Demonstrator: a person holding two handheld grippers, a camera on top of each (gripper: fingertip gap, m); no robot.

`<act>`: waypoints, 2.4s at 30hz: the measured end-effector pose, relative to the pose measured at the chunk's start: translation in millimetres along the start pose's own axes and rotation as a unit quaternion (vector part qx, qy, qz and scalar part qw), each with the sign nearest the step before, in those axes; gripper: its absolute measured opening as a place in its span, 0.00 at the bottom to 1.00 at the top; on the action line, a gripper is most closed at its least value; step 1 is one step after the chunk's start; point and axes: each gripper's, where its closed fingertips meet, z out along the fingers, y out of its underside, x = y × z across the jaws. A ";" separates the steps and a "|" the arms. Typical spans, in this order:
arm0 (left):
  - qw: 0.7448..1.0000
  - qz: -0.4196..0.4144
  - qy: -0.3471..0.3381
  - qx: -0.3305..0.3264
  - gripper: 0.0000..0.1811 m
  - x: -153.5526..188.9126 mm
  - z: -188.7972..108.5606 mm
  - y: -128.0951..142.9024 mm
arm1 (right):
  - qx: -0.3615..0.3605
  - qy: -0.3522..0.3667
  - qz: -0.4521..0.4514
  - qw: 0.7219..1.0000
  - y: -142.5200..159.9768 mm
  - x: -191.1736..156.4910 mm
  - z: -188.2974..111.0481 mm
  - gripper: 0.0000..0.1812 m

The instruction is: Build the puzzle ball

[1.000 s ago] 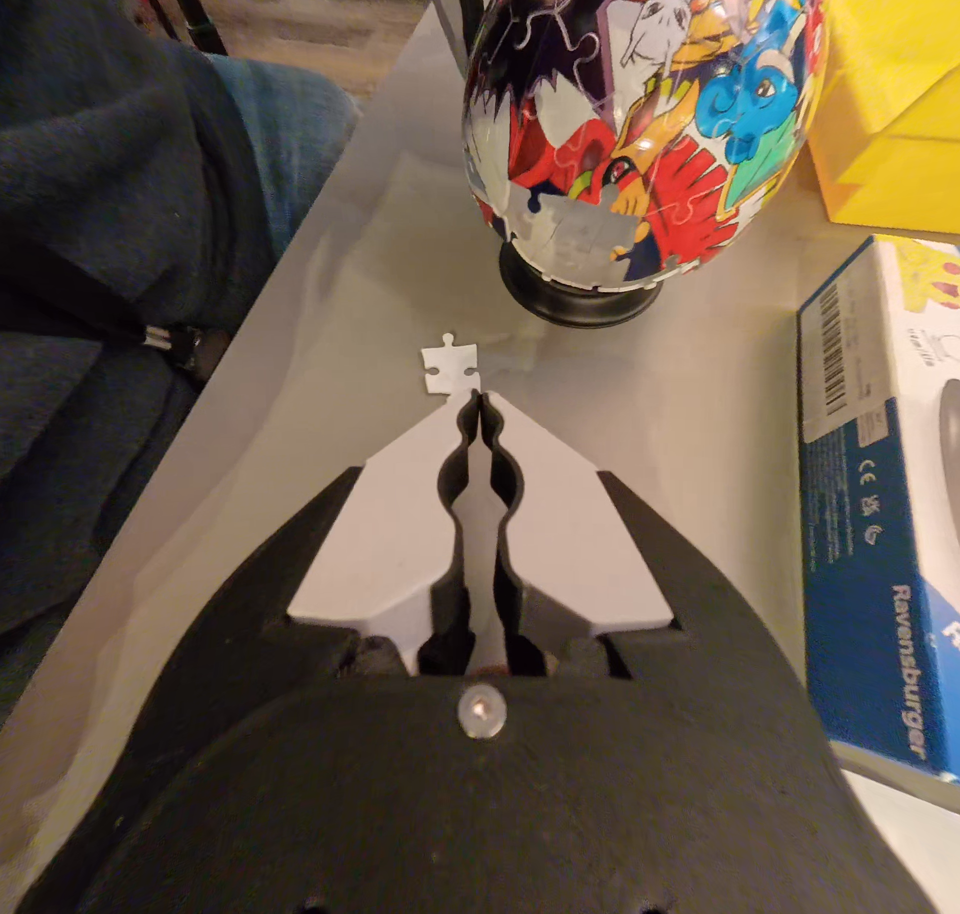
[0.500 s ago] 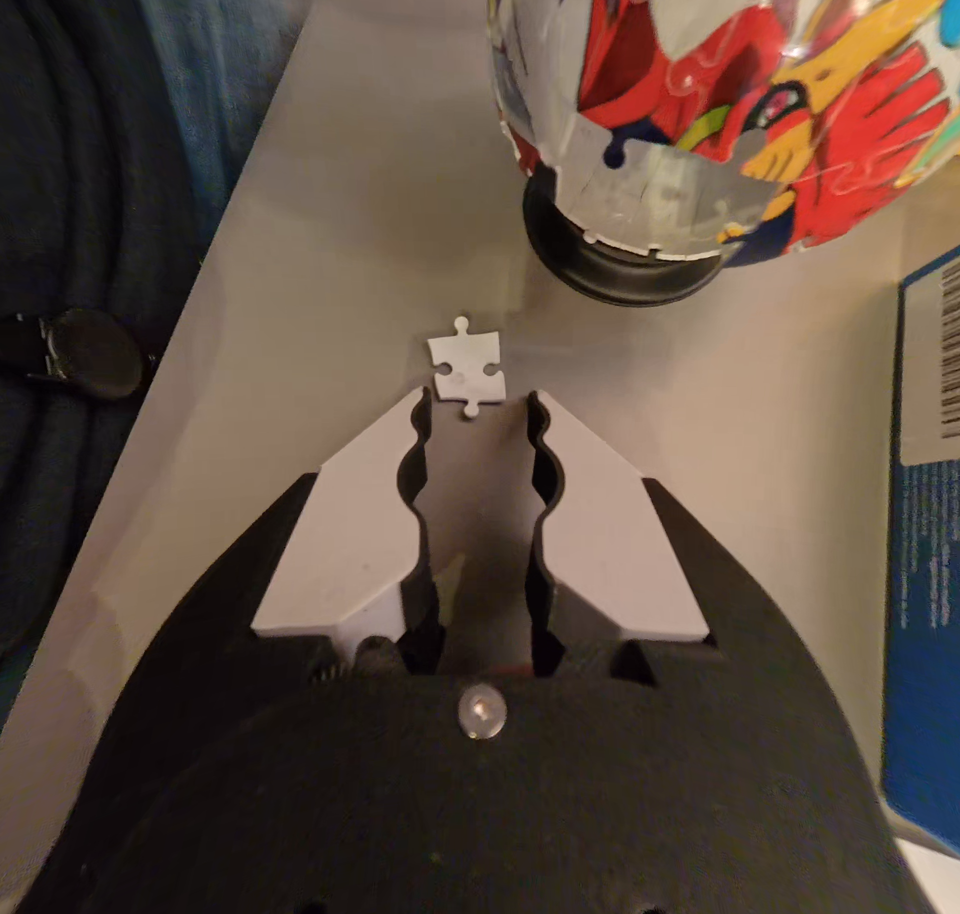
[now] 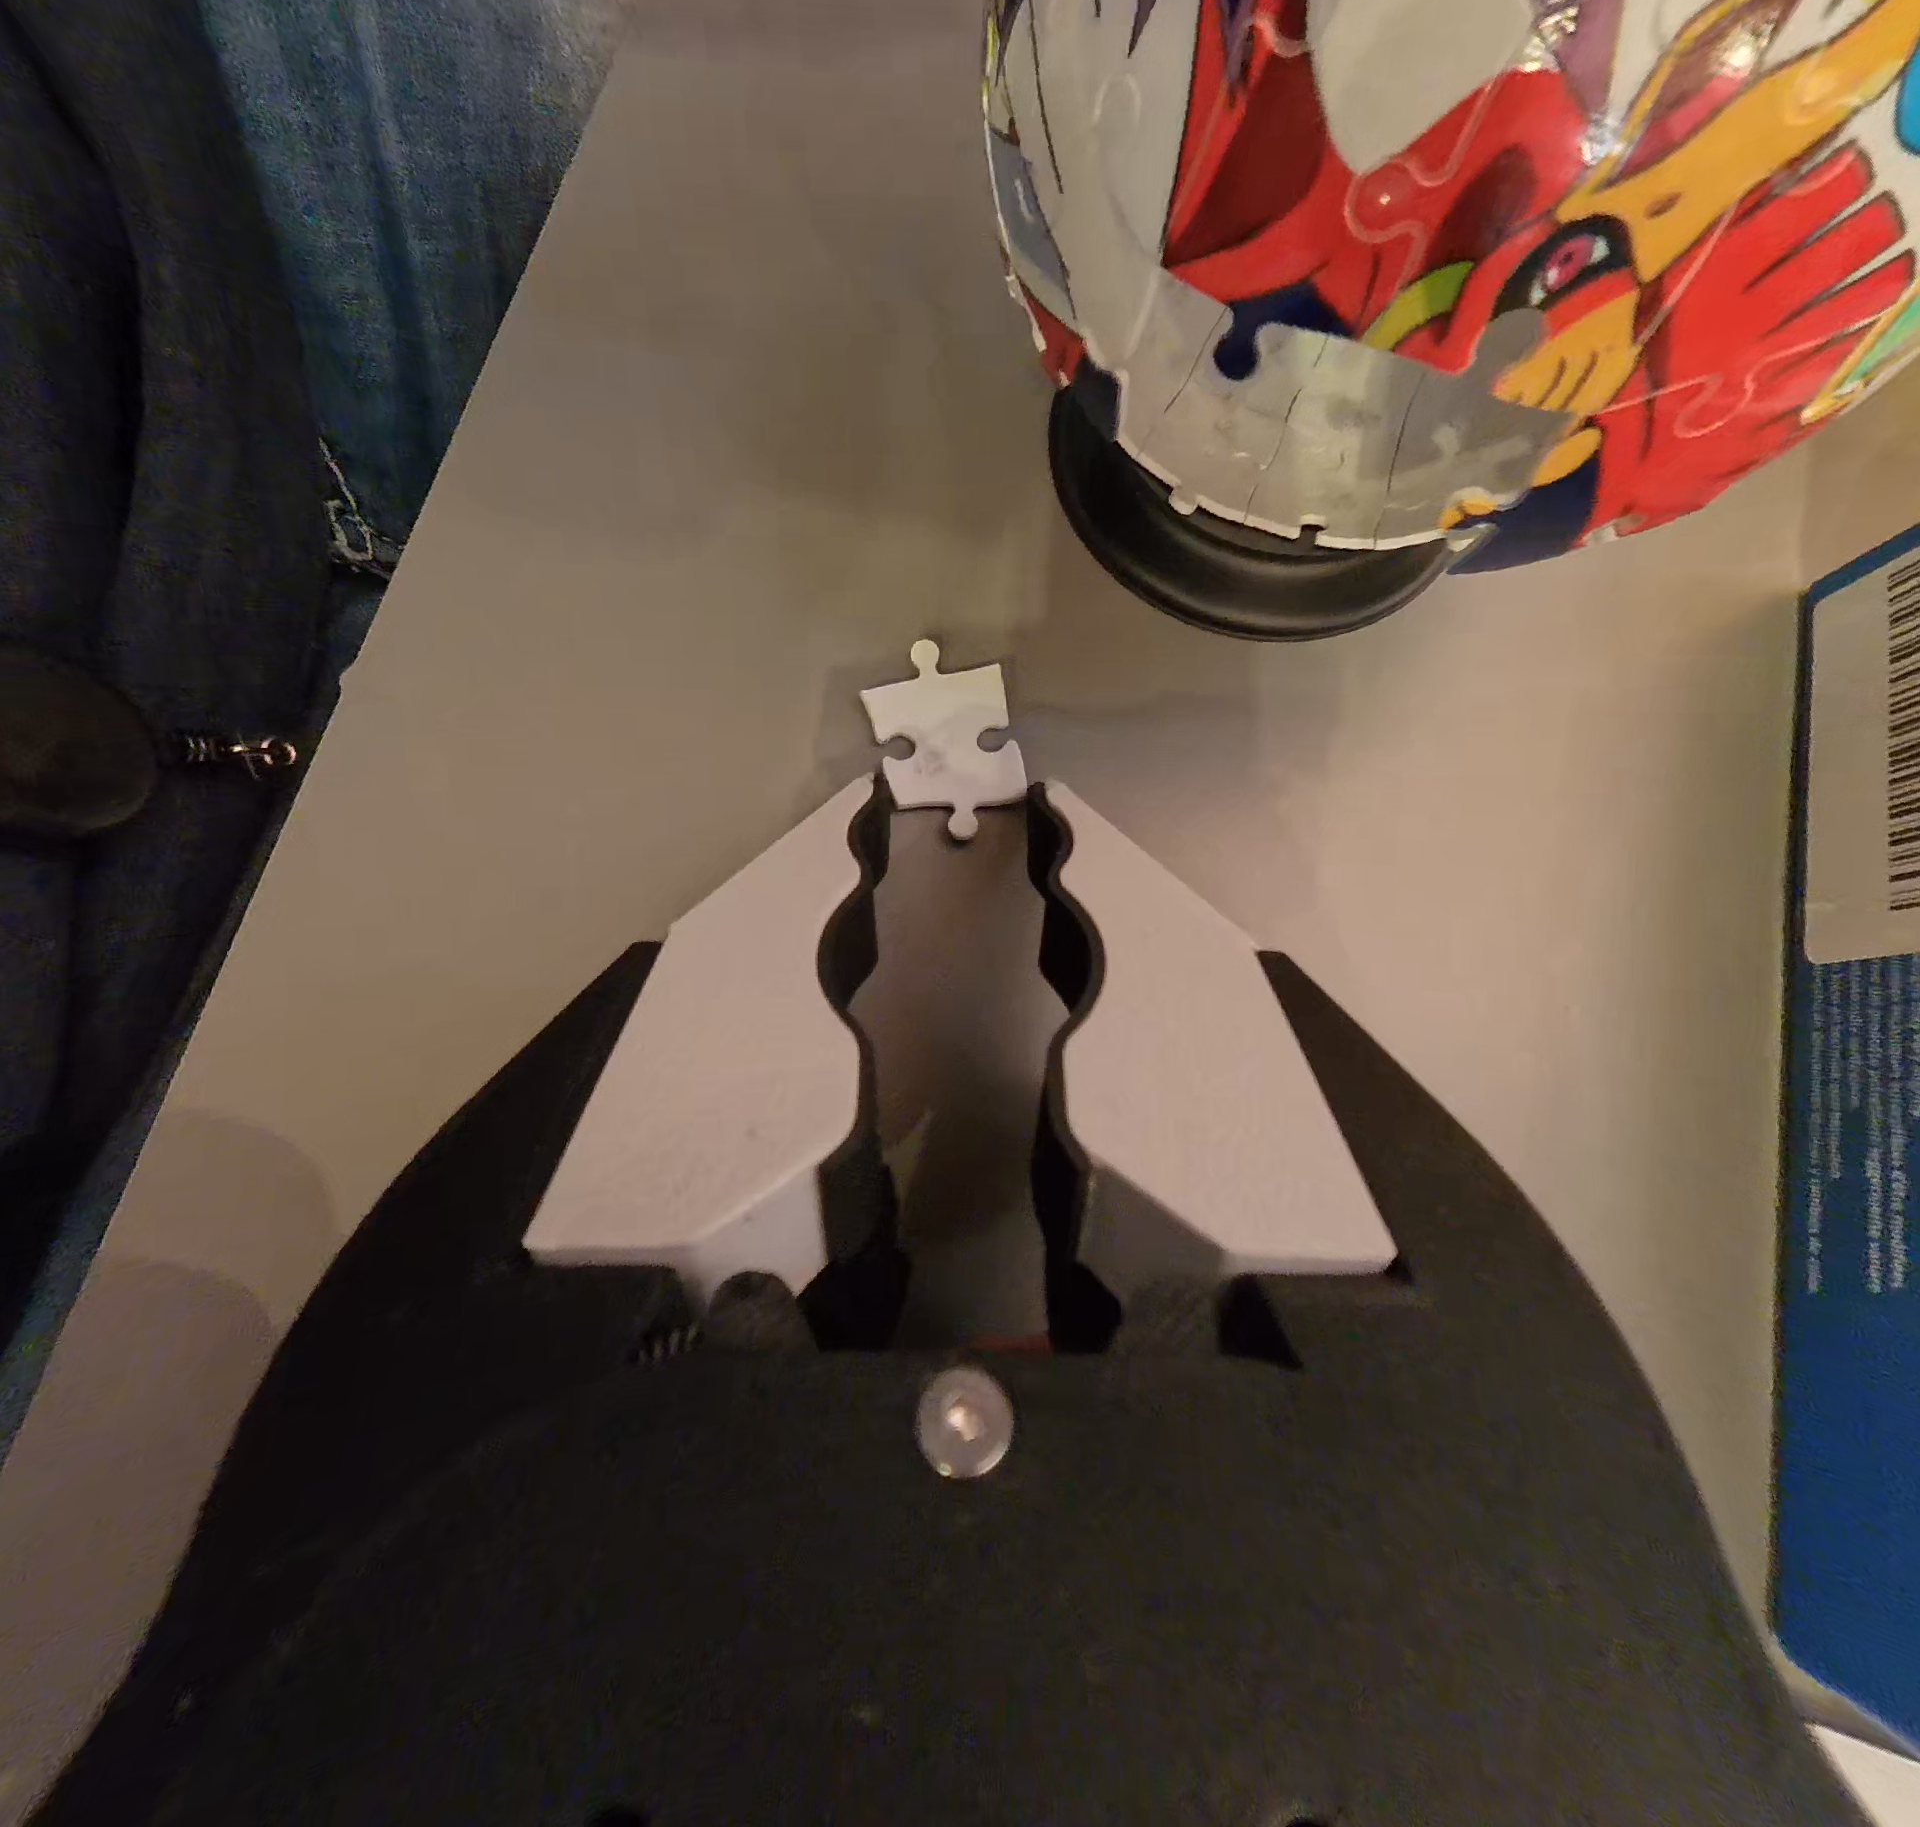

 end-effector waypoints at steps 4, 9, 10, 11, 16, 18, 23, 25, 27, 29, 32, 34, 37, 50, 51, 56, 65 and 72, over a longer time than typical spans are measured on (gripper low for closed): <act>1.000 -0.003 0.019 -0.006 0.76 6.5 17.8 7.7 | 0.001 -0.002 0.000 1.000 0.2 -0.5 -0.2 0.13; 1.000 -0.007 0.006 0.016 0.74 6.8 21.1 6.1 | 0.004 -0.005 0.001 1.000 -0.1 -0.9 -1.4 0.13; 1.000 -0.010 0.001 0.023 0.74 6.9 20.9 5.6 | 0.006 -0.005 0.002 1.000 -0.5 -0.7 -1.9 0.13; 0.999 -0.014 -0.004 0.031 0.73 6.9 20.6 5.5 | 0.009 -0.006 0.005 1.000 -1.0 -0.3 -2.3 0.13; 0.996 -0.043 -0.026 0.069 0.73 5.0 16.8 7.2 | 0.020 -0.011 0.017 1.000 -3.0 1.1 -5.1 0.13; 0.994 -0.055 -0.038 0.085 0.73 3.7 14.7 8.3 | 0.023 -0.012 0.020 0.999 -3.5 1.3 -5.6 0.13; 0.984 -0.083 -0.085 0.129 0.73 -5.0 6.3 7.1 | 0.029 -0.013 0.030 0.999 -4.5 3.4 -6.9 0.13; 0.980 -0.089 -0.103 0.144 0.72 -6.1 3.6 5.0 | 0.028 -0.014 0.031 0.999 -4.4 3.5 -6.9 0.13; 0.977 -0.092 -0.117 0.154 0.72 -4.6 2.4 3.0 | 0.028 -0.015 0.031 0.999 -4.5 3.2 -6.5 0.13; 0.973 -0.100 -0.128 0.162 0.72 -4.7 0.9 3.6 | 0.029 -0.018 0.031 0.999 -4.6 2.9 -7.0 0.13; 0.970 -0.112 -0.130 0.173 0.72 -4.5 -0.4 5.5 | 0.031 -0.020 0.035 0.999 -5.0 3.5 -7.2 0.13; 0.968 -0.117 -0.131 0.177 0.72 -4.9 -1.5 7.3 | 0.033 -0.020 0.037 0.999 -5.4 4.0 -7.6 0.13; 0.965 -0.129 -0.136 0.184 0.72 -4.1 -4.3 12.3 | 0.035 -0.021 0.039 0.998 -5.7 4.3 -8.1 0.13; 0.959 -0.163 -0.139 0.186 0.72 2.8 -13.9 34.8 | 0.038 -0.027 0.042 0.998 -6.1 4.1 -8.6 0.13; 0.959 -0.166 -0.137 0.184 0.72 3.1 -14.6 37.5 | 0.038 -0.027 0.043 0.998 -6.2 4.0 -8.7 0.13; 0.961 -0.173 -0.133 0.172 0.72 7.0 -16.3 49.5 | 0.037 -0.029 0.043 0.998 -6.1 3.9 -8.3 0.13; 0.965 -0.172 -0.124 0.156 0.72 15.6 -9.7 60.2 | 0.038 -0.031 0.046 0.998 -6.1 4.1 -8.5 0.13; 0.967 -0.168 -0.119 0.149 0.73 17.6 -11.8 60.9 | 0.036 -0.034 0.048 0.998 -5.7 3.6 -8.2 0.13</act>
